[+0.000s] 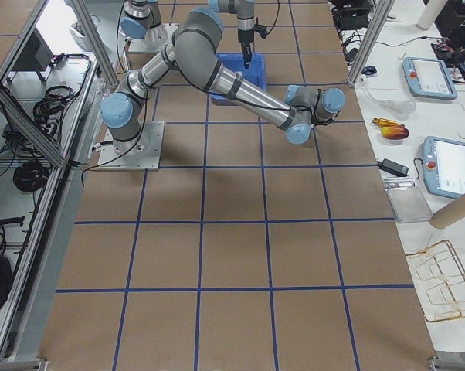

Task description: Assemble white blocks and place on blue tray

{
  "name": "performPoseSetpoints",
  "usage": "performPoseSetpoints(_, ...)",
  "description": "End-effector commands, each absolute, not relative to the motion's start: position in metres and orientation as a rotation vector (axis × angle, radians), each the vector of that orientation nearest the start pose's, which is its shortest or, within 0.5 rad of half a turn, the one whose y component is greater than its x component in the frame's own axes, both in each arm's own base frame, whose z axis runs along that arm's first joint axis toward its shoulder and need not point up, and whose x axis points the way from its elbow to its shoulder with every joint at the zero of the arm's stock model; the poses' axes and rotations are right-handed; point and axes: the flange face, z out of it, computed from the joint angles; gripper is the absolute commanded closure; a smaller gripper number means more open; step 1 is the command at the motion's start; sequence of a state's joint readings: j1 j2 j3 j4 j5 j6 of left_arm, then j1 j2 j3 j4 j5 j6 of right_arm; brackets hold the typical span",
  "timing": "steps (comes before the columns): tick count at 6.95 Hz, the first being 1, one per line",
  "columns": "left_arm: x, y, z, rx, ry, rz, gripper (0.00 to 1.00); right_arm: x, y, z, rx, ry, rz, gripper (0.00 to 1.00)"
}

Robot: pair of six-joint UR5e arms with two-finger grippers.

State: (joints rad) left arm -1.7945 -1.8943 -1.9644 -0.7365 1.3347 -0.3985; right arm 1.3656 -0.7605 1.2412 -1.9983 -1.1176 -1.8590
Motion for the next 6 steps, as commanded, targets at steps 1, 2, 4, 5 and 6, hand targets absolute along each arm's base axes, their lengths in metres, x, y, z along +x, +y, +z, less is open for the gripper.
performPoseSetpoints(1, -0.244, -0.502, 0.220, -0.280, 3.404, -0.042, 0.85, 0.021, -0.770, 0.185, -2.064, 1.926, -0.520, 0.91)
performPoseSetpoints(2, -0.236, -0.499, 0.213, -0.254, 3.408, -0.014, 0.88, 0.024, -0.769, 0.195, -2.072, 1.927, -0.528, 0.93)
performPoseSetpoints(4, -0.233, -0.495, 0.208, -0.186, 3.409, -0.003, 0.90, 0.031, -0.761, 0.232, -2.067, 1.929, -0.530, 0.94)
performPoseSetpoints(5, -0.232, -0.497, 0.208, -0.185, 3.410, -0.009, 0.90, 0.055, -0.746, 0.264, -2.054, 1.898, -0.522, 0.94)
performPoseSetpoints(6, -0.235, -0.495, 0.213, -0.173, 3.411, -0.023, 0.90, 0.089, -0.731, 0.297, -2.001, 1.930, -0.519, 0.93)
